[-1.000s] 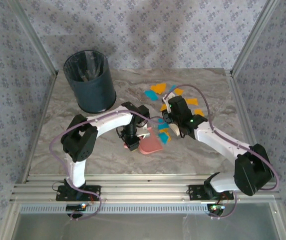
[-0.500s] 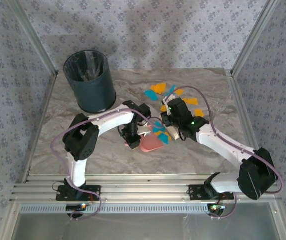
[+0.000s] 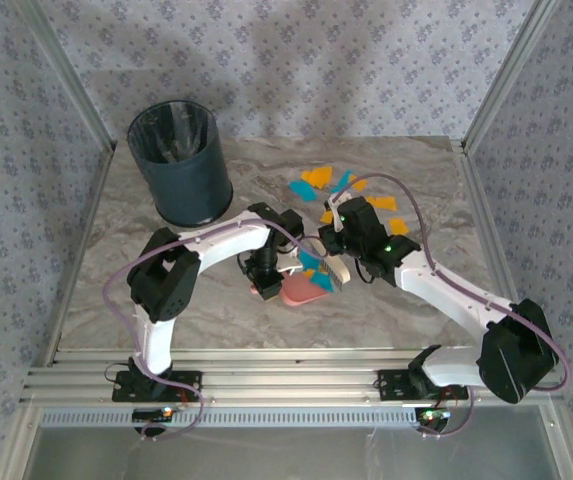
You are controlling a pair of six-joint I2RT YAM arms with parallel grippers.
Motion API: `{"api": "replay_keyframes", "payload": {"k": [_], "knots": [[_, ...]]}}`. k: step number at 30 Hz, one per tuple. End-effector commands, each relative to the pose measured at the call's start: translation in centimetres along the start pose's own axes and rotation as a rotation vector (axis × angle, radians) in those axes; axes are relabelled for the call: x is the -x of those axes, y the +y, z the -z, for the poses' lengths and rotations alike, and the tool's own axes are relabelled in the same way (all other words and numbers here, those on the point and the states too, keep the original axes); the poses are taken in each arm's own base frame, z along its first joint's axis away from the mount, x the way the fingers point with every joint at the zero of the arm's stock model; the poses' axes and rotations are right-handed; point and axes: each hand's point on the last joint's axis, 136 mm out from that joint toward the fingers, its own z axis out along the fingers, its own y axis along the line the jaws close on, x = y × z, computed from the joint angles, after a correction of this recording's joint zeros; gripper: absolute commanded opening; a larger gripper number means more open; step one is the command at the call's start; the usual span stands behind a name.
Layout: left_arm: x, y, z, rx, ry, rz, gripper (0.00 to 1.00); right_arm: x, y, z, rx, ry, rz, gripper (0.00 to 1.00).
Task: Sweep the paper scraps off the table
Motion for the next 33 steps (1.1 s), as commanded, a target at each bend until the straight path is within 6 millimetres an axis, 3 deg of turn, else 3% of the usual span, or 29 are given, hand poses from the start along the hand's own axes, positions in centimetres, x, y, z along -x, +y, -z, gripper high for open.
{"api": "replay_keyframes", "payload": {"k": [1,7,16,23,33], "knots": [[-1.1,-0.9,0.0,-0.016,0.035,-0.052,0.00,0.8,1.0,0.5,0.058,-0.036,-0.040,0.00],[-1.3,-1.0,-0.2,-0.012,0.038,-0.049,0.00,1.6,0.5,1.2,0.038,-0.073,-0.064,0.00],[-1.5,-0.8,-0.3,-0.001,0.043,-0.055,0.00,1.6,-2.3,2.7,-0.102,-0.132,-0.137,0.00],[-1.4,-0.7,-0.1,0.005,0.034,-0.054,0.00,0.3,-4.8,3.4,-0.280,-0.107,-0.141,0.00],[-1.3,-0.5,-0.1,0.011,0.036,-0.059,0.00,-2.0,-4.4,3.0,-0.376,-0.090,-0.196,0.00]]}}
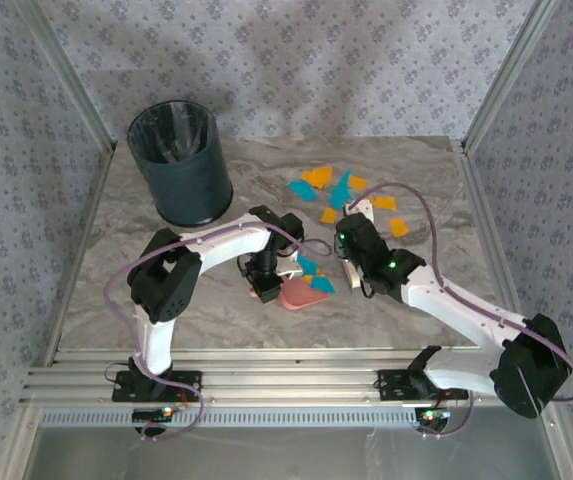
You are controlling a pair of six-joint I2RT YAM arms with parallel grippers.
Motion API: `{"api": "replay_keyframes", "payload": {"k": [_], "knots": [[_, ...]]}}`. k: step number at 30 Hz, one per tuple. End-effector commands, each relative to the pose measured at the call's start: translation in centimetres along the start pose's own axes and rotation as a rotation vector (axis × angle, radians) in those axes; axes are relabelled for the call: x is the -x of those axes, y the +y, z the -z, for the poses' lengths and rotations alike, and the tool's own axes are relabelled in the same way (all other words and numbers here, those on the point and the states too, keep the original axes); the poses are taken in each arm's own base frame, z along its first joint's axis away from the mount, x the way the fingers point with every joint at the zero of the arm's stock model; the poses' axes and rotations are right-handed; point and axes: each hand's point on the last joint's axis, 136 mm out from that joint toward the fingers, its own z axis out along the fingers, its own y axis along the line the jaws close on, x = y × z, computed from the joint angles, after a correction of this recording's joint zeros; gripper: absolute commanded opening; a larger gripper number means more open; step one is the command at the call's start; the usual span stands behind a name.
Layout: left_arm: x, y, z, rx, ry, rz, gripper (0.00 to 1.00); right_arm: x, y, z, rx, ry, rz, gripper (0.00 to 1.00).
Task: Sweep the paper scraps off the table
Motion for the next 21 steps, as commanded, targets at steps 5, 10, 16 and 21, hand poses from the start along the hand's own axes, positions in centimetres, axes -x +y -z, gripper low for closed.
{"api": "replay_keyframes", "payload": {"k": [5,10,16,21], "knots": [[-0.9,-0.3,0.6,0.011,0.020,-0.027,0.00,-1.2,0.9,-0.6,-0.041,0.005,-0.090,0.00],[-0.9,-0.3,0.6,0.009,0.020,-0.029,0.00,-1.3,2.9,-1.4,0.029,0.014,-0.136,0.00],[-0.8,-0.5,0.7,0.006,0.015,-0.034,0.00,-0.7,5.1,-1.7,0.131,0.010,-0.181,0.00],[-0.9,-0.4,0.7,0.007,0.015,-0.038,0.00,-0.5,6.1,-1.6,0.191,0.014,-0.190,0.00]]}}
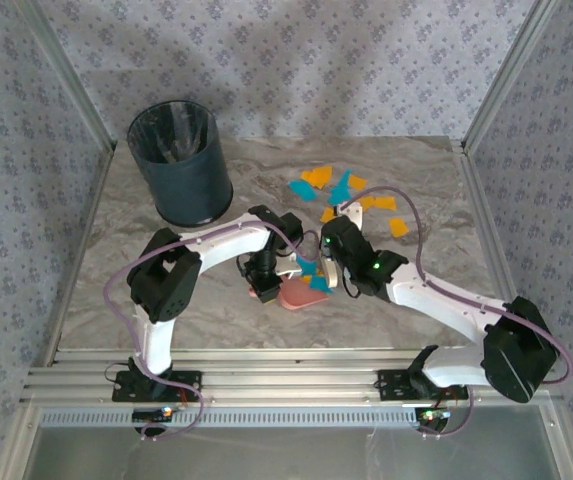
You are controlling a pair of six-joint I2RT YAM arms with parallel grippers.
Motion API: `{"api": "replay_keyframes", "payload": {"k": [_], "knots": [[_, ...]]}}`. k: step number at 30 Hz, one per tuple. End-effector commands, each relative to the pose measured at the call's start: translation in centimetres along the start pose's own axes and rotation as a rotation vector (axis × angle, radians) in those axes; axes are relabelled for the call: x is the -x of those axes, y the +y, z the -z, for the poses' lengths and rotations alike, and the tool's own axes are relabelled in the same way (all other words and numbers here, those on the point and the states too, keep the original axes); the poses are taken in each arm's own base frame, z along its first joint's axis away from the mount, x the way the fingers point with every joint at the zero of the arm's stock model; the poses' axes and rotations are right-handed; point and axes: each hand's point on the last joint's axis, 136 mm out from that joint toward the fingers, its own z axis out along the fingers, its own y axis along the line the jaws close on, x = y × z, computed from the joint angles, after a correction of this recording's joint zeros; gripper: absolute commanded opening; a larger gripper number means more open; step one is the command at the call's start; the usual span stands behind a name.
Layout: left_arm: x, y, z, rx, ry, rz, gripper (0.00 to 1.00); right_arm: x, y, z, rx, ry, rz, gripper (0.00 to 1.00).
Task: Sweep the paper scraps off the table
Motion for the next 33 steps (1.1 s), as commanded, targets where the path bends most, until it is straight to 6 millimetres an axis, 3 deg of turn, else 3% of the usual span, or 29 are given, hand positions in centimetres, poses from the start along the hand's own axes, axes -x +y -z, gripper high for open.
{"api": "replay_keyframes", "payload": {"k": [1,10,20,25,33], "knots": [[-0.8,-0.6,0.7,0.009,0.009,-0.047,0.00,-0.9,2.2,-0.2,0.107,0.045,-0.035,0.00],[-0.8,-0.5,0.6,0.010,0.002,-0.059,0.00,0.8,3.2,1.1,0.183,0.004,-0.006,0.00],[-0.9,-0.2,0.6,0.029,0.003,-0.066,0.00,1.8,0.3,2.3,0.021,-0.050,0.053,0.00],[-0.9,0.0,0.5,0.044,0.005,-0.064,0.00,1.6,-0.9,2.1,-0.057,-0.043,0.074,0.00],[-0.6,0.3,0.5,0.059,-0.003,-0.066,0.00,-0.3,1.4,0.9,0.049,0.047,0.117,0.00]]}}
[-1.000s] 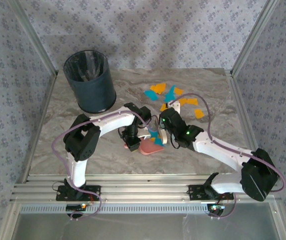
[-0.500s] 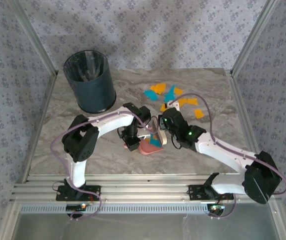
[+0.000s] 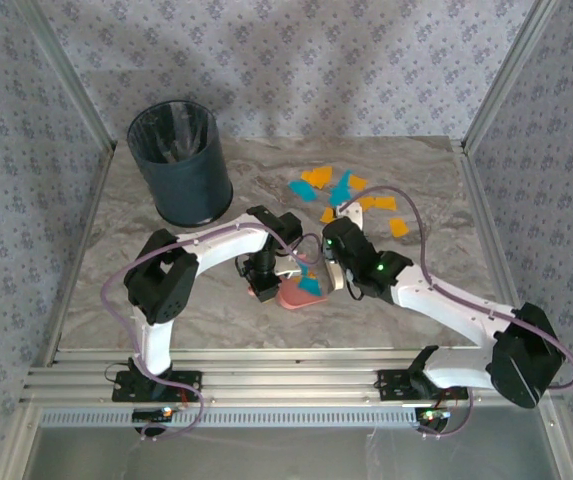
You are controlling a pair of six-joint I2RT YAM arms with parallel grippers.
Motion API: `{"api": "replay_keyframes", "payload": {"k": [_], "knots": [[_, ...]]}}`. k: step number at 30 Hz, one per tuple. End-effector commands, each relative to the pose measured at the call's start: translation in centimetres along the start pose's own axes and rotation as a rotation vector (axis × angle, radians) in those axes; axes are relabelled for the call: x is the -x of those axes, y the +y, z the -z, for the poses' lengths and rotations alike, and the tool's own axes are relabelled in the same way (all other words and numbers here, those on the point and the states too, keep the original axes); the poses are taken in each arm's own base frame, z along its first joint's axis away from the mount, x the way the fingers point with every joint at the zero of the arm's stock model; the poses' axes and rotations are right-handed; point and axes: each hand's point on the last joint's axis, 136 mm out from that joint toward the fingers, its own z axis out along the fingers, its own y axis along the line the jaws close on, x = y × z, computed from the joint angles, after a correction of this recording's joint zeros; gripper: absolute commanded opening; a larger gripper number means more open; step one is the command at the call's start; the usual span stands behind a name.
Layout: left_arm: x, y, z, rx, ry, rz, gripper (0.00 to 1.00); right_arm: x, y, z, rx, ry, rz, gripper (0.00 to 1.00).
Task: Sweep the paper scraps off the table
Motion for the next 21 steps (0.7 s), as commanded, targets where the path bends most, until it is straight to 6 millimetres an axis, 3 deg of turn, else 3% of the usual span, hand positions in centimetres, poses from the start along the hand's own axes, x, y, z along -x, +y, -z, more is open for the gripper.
{"api": "replay_keyframes", "payload": {"k": [1,7,9,15,21], "knots": [[-0.4,-0.1,0.2,0.024,0.010,-0.034,0.00,-0.3,2.3,-0.3,0.093,0.037,0.032,0.00],[-0.4,0.2,-0.1,0.039,0.019,-0.031,0.00,-0.2,4.7,0.0,0.238,0.046,0.044,0.00],[-0.4,0.3,-0.3,0.038,0.022,-0.029,0.00,0.4,4.7,0.2,0.239,0.030,0.044,0.00],[-0.4,0.2,-0.4,0.036,0.021,-0.028,0.00,1.5,2.2,1.1,0.150,-0.008,0.027,0.00],[-0.4,0.2,-0.5,0.032,0.022,-0.026,0.00,3.2,-1.8,2.1,0.078,-0.057,-0.019,0.00]]}}
